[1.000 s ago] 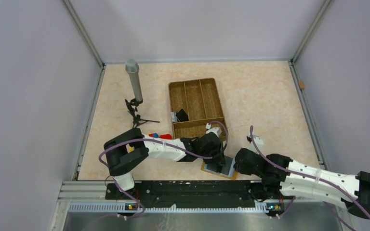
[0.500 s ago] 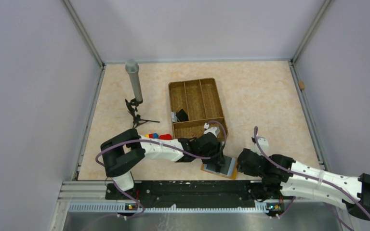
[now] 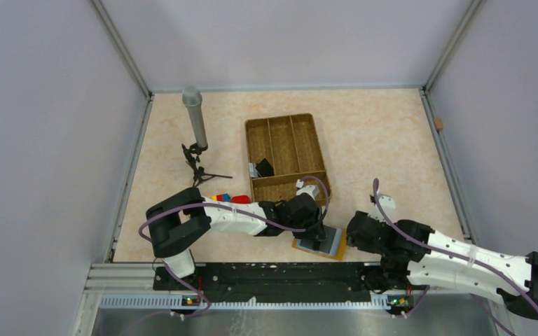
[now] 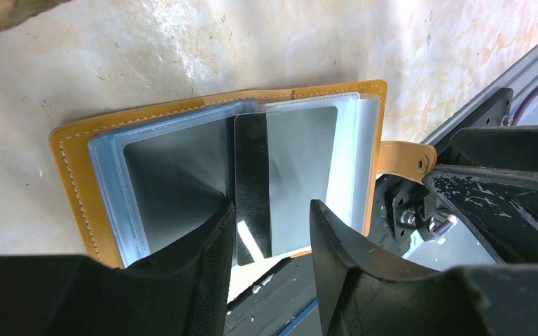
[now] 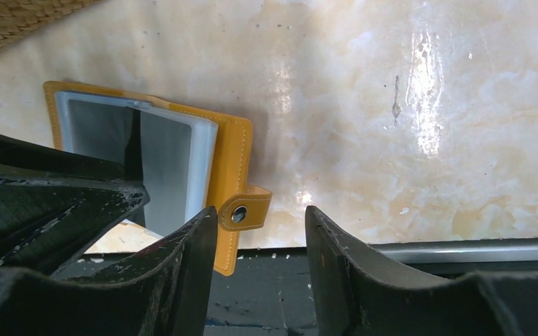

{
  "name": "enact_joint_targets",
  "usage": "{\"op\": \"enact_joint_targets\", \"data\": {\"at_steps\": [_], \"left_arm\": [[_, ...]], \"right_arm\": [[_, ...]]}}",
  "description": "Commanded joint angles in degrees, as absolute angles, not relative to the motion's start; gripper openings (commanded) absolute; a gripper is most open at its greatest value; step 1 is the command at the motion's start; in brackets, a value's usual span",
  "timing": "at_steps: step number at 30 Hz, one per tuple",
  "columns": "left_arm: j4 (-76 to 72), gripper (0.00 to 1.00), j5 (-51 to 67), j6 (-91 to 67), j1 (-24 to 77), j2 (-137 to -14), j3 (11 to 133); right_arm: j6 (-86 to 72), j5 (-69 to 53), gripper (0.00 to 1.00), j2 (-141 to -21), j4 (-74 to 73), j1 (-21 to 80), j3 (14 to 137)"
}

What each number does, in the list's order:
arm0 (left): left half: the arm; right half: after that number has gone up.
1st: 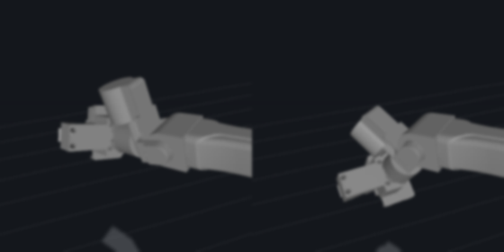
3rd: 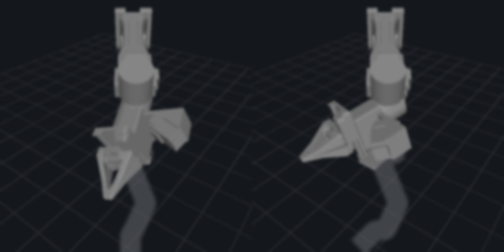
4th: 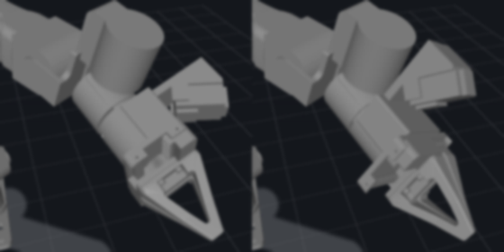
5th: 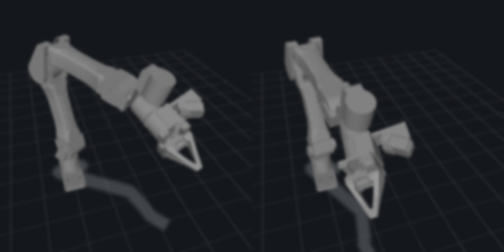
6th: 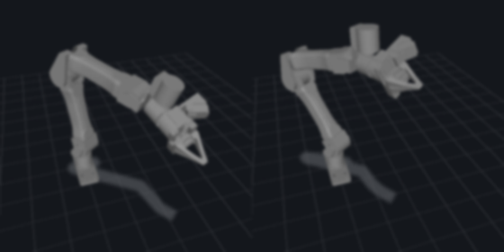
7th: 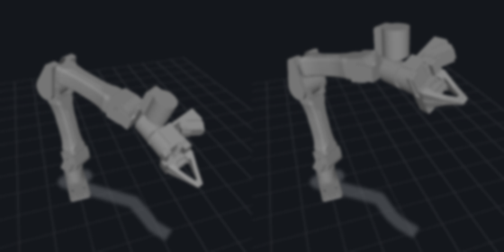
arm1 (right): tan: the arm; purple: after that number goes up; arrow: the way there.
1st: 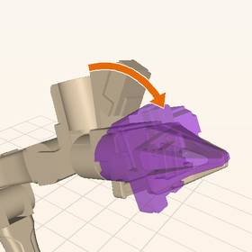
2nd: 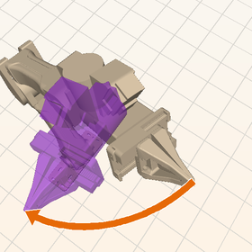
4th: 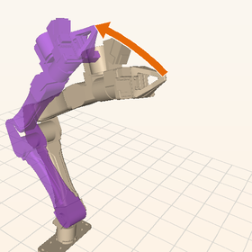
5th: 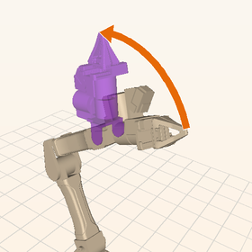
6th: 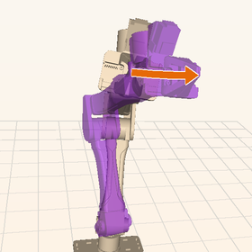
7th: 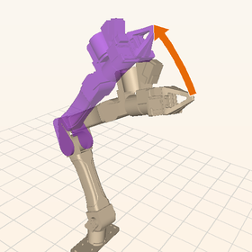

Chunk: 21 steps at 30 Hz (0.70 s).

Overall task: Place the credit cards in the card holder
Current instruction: Insert the credit card into the card holder.

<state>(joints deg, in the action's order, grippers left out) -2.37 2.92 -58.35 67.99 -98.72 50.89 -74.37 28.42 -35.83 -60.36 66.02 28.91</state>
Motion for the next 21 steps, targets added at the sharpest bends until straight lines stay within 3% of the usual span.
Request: {"op": "enact_joint_targets", "data": {"at_steps": [1,7,21], "left_arm": [[-2.0,0.45,1.9,-57.1,68.2,-96.0,50.4],[-2.2,0.45,2.5,-56.8,68.2,-96.4,50.6],[-2.8,0.41,4.9,-55.4,68.6,-98.5,52.6]], "right_arm": [[-75.7,27.8,0.49,-37.6,-59.9,66.6,28.0],[-74.1,26.2,0.45,-38.7,-52.8,66.6,26.0],[-73.6,23.1,0.16,-42.2,-43.2,66.6,21.7]]}}
